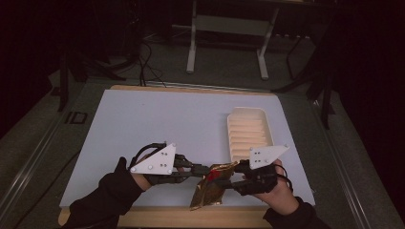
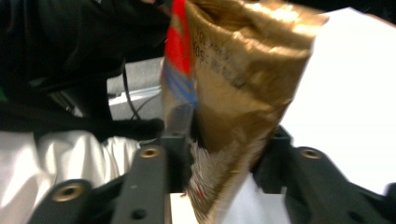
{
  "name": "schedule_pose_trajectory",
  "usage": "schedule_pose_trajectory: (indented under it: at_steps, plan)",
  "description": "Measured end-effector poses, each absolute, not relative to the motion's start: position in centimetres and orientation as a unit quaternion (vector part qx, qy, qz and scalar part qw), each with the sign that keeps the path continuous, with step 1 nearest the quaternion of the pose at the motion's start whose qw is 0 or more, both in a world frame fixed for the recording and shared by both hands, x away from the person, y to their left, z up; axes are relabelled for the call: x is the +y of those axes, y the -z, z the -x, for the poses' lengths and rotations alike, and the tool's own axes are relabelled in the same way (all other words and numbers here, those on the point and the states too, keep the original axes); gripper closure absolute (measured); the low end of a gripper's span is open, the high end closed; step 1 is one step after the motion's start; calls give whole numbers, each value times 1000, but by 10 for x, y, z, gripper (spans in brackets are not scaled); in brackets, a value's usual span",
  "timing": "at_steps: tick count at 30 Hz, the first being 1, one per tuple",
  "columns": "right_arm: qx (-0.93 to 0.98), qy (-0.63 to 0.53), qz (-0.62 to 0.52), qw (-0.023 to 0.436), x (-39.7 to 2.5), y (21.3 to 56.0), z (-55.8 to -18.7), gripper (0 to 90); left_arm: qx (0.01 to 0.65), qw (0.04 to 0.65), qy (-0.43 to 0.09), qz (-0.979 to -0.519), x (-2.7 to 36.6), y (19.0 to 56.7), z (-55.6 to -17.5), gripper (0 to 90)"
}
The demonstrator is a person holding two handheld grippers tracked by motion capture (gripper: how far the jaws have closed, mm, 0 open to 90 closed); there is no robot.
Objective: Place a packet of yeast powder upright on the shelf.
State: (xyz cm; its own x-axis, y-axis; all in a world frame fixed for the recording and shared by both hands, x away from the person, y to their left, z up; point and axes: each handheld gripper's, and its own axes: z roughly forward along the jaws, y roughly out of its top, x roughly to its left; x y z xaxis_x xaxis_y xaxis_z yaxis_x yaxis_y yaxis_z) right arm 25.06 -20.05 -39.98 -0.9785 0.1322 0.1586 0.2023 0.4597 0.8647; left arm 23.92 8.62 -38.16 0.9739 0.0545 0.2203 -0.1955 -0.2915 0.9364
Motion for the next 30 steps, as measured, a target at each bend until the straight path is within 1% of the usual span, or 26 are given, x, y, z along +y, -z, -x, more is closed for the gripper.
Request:
schedule_pose_trajectory:
  at_steps: [1, 3, 8, 12, 16, 17, 21, 26, 30]
  plan:
    - [-855, 508, 94, 39, -200, 400, -251, 686, -40, 594, -103, -797, 87, 382, -240, 900]
    - [-855, 507, 94, 50, -200, 401, -252, 706, -36, 595, -102, -797, 88, 383, -241, 900]
    - [-853, 510, 94, 59, -200, 399, -254, 722, -35, 597, -109, -794, 90, 380, -241, 888]
    - [-852, 512, 95, 58, -200, 397, -256, 726, -24, 604, -116, -788, 93, 379, -243, 843]
    - [-854, 508, 98, 56, -202, 396, -258, 727, -7, 606, -123, -786, 96, 379, -243, 727]
    - [-854, 508, 98, 55, -203, 395, -259, 728, -6, 603, -134, -787, 97, 379, -243, 688]
    - [-849, 516, 99, 51, -206, 393, -261, 728, 8, 599, -138, -789, 99, 378, -243, 549]
    - [-848, 521, 95, 21, -214, 381, -262, 728, 51, 603, -117, -788, 107, 382, -247, 448]
    - [-845, 526, 95, 4, -220, 372, -267, 729, 79, 610, -102, -782, 111, 390, -248, 416]
